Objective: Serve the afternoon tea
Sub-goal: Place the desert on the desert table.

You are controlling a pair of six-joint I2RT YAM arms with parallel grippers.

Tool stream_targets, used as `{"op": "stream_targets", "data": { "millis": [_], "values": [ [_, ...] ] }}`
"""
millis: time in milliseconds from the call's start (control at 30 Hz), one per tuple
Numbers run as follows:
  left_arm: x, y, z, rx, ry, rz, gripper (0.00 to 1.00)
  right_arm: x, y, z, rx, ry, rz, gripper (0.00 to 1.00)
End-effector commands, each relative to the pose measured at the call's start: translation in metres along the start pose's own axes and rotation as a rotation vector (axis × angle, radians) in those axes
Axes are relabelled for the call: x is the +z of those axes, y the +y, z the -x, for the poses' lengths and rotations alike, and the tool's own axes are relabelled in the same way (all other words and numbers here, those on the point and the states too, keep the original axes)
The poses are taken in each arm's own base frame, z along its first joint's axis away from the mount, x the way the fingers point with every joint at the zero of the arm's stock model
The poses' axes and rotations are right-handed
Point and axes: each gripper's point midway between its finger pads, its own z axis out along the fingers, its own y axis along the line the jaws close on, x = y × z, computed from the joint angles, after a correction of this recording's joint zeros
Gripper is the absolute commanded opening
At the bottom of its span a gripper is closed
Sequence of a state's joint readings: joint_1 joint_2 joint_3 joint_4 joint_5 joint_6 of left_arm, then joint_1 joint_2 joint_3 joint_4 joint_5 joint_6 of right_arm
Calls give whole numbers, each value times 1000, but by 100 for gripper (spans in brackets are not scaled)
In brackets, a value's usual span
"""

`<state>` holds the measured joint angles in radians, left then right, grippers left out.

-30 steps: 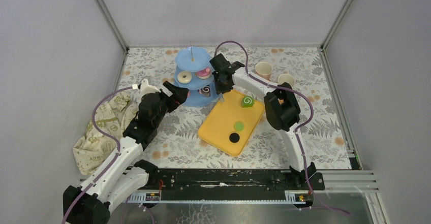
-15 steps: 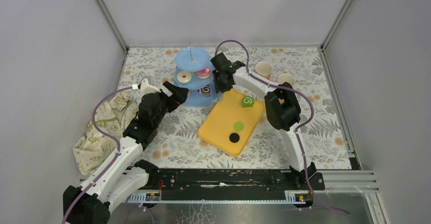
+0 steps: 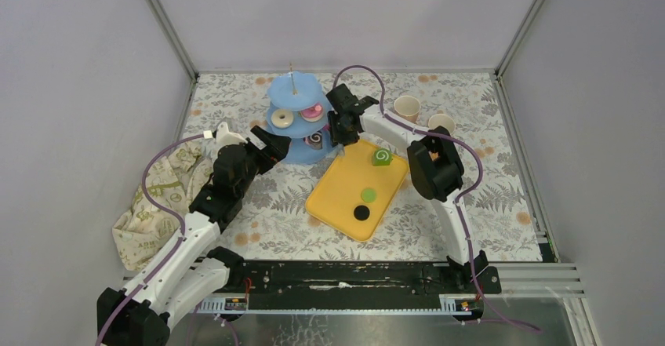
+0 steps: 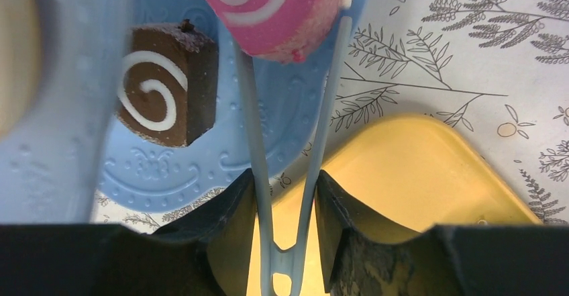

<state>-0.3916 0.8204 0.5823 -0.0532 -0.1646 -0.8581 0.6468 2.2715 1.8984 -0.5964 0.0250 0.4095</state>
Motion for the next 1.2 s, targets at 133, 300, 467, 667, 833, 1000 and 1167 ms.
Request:
{"op": "stream_targets", "data": {
  "millis": [133, 300, 467, 667, 833, 1000, 1167],
  "values": [
    [-1, -5, 8, 3, -37, -27, 97, -9, 5, 3, 16, -25, 40, 43],
    [-1, -6, 9, 4, -40, -27, 97, -15, 5, 4, 16, -40, 46, 43],
    [0, -6, 9, 4, -39, -25, 97, -21, 4, 2, 17, -46, 52, 43],
    [0, -5, 8, 2, -36, -21, 97, -27, 3, -1, 20, -58, 58, 43],
    [1, -5, 8, 2, -36, -23, 97, -33, 3, 0, 19, -68, 64, 43],
    [0, -5, 9, 2, -39, -22, 97, -38, 5, -2, 13, -72, 66, 43],
    [0, -6, 10, 2, -43, -24, 97, -47, 7, -3, 6, -86, 71, 42]
  ]
}}
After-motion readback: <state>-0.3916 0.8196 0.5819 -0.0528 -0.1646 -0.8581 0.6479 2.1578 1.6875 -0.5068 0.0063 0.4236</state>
